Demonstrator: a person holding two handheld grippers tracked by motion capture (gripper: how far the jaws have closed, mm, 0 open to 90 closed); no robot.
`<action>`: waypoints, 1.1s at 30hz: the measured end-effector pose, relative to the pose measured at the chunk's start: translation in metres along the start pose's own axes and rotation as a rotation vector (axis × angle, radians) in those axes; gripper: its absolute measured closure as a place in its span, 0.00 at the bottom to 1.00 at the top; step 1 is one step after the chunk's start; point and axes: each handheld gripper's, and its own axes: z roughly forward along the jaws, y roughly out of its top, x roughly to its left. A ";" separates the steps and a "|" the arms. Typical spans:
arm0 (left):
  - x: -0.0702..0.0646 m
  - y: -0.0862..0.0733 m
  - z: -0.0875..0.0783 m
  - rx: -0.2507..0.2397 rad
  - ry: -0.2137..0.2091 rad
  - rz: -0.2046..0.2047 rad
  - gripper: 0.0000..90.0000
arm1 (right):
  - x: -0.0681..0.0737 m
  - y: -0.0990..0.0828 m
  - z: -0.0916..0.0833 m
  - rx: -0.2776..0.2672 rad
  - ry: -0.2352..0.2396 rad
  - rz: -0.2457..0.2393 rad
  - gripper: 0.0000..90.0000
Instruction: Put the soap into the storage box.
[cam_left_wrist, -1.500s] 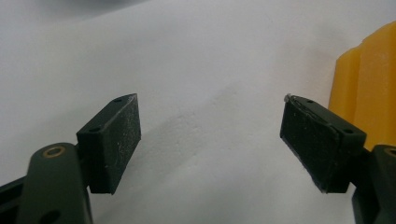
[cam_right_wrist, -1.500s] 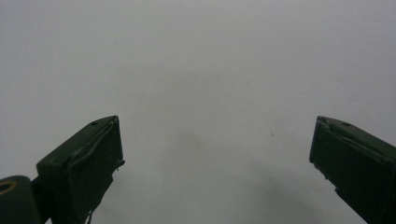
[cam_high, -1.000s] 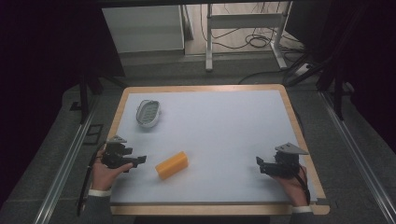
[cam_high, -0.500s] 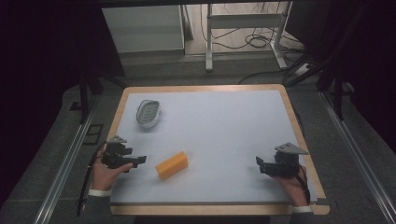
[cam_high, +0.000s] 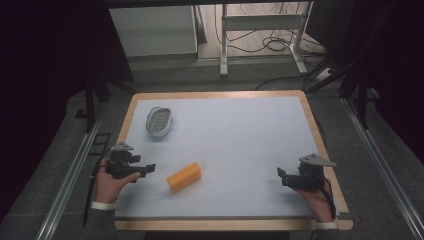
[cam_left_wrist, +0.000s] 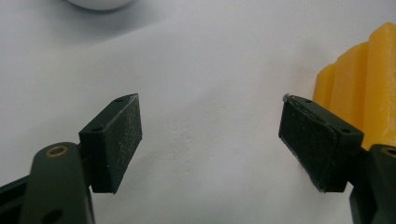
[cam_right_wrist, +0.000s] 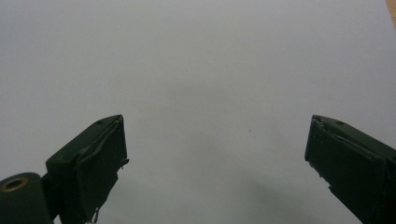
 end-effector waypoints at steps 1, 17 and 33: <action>0.000 0.003 -0.005 -0.002 0.006 0.007 0.24 | 0.001 0.000 0.001 0.000 0.003 -0.005 0.06; -0.011 0.026 -0.016 0.032 -0.054 0.083 0.23 | 0.003 -0.002 0.001 0.008 -0.011 -0.003 0.06; -0.031 0.049 -0.020 0.062 -0.062 0.160 0.22 | 0.001 -0.001 -0.002 -0.011 0.002 -0.012 0.06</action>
